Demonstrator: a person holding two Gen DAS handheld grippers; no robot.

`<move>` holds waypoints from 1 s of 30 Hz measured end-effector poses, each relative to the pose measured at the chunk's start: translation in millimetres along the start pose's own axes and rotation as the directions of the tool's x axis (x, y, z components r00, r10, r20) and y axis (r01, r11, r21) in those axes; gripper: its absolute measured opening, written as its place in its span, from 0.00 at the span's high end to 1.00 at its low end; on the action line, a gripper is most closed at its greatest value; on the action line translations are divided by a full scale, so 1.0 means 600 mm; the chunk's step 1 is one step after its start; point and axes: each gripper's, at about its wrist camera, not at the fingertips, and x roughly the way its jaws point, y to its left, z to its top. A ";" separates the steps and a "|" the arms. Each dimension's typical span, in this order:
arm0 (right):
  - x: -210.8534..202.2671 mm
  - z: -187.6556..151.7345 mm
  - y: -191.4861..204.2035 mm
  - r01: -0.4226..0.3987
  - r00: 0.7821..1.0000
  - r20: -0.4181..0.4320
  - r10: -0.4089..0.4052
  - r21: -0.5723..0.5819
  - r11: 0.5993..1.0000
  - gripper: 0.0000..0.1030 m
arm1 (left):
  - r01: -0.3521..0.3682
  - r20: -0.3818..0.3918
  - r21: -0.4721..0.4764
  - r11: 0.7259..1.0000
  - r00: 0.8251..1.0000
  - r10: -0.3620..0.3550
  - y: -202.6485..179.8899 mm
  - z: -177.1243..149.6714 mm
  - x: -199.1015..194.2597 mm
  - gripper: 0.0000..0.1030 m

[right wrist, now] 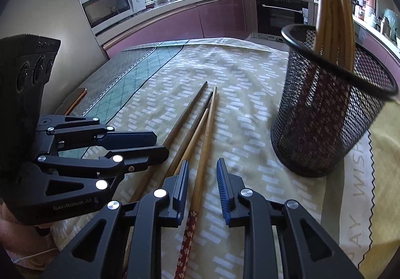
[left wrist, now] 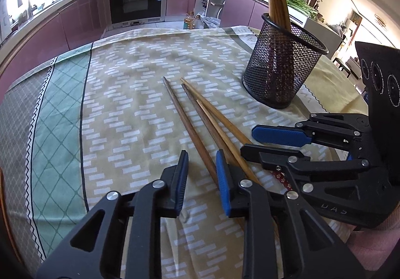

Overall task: Organize utensils
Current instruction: 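Close the right tool on one chopstick while the left tool grasps another chopstick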

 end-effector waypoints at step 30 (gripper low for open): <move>-0.033 -0.013 -0.020 -0.093 0.995 0.030 0.092 0.041 0.995 0.95 | 0.067 0.013 -0.070 0.995 0.998 -0.066 0.002 -0.021 -0.024 0.93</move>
